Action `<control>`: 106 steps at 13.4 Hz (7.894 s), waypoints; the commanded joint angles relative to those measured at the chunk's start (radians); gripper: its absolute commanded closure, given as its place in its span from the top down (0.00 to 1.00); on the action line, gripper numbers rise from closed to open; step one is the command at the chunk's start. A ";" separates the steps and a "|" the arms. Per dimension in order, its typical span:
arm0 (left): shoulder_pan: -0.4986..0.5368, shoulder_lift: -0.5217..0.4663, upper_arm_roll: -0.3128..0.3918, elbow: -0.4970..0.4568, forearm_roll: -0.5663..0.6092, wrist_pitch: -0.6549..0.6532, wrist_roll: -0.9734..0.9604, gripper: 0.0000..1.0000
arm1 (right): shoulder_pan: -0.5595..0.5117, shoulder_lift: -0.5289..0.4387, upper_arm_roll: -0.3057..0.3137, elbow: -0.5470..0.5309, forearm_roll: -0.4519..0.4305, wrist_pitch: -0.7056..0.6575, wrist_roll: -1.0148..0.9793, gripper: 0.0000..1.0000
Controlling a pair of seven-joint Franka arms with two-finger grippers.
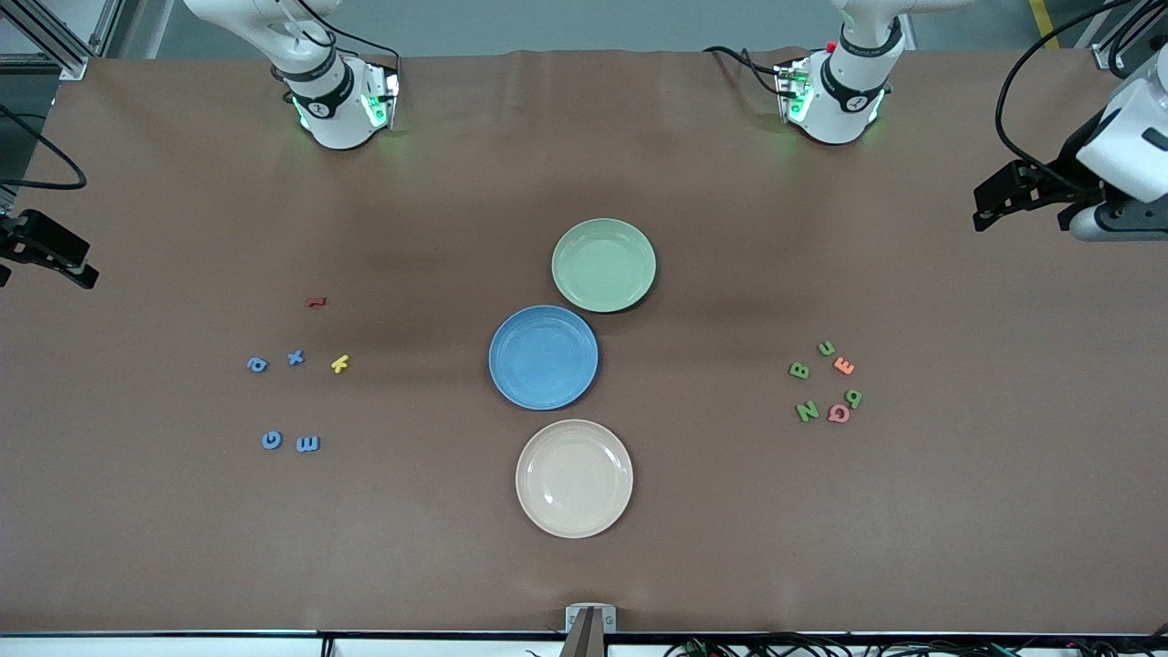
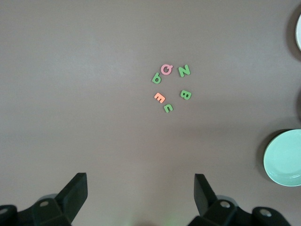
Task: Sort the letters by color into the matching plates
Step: 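Raise both arms from rest and swing them toward the letters, then lower the right gripper to blue letters while the left gripper reaches green letters, then grasp the blue letter with the right gripper while the left gripper grasps green B, then carry the blue letter to the blue plate while the left gripper carries B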
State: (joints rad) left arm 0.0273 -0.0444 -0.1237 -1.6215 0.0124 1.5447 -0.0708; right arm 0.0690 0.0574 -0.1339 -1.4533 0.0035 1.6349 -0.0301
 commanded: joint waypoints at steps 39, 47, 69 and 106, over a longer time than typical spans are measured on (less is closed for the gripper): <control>-0.015 0.122 -0.237 -0.589 0.001 0.650 0.011 0.87 | 0.000 0.728 0.082 -0.104 0.096 0.706 -0.105 0.98; 0.003 0.279 -0.237 -0.595 0.100 0.833 0.026 0.77 | 0.008 0.756 0.083 -0.082 0.095 0.707 -0.106 0.82; 0.074 0.578 -0.220 -0.429 0.242 1.026 0.006 0.58 | 0.185 0.570 0.083 -0.085 0.092 0.462 0.200 0.27; -0.012 0.578 -0.659 -0.451 0.225 0.868 -1.245 0.00 | 0.576 0.540 0.082 -0.102 0.132 0.461 0.653 1.00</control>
State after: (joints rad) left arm 0.0398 0.5112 -0.7761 -2.0709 0.2390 2.3917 -1.2169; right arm 0.6980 0.6932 -0.0618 -1.5071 0.1331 2.1547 0.6674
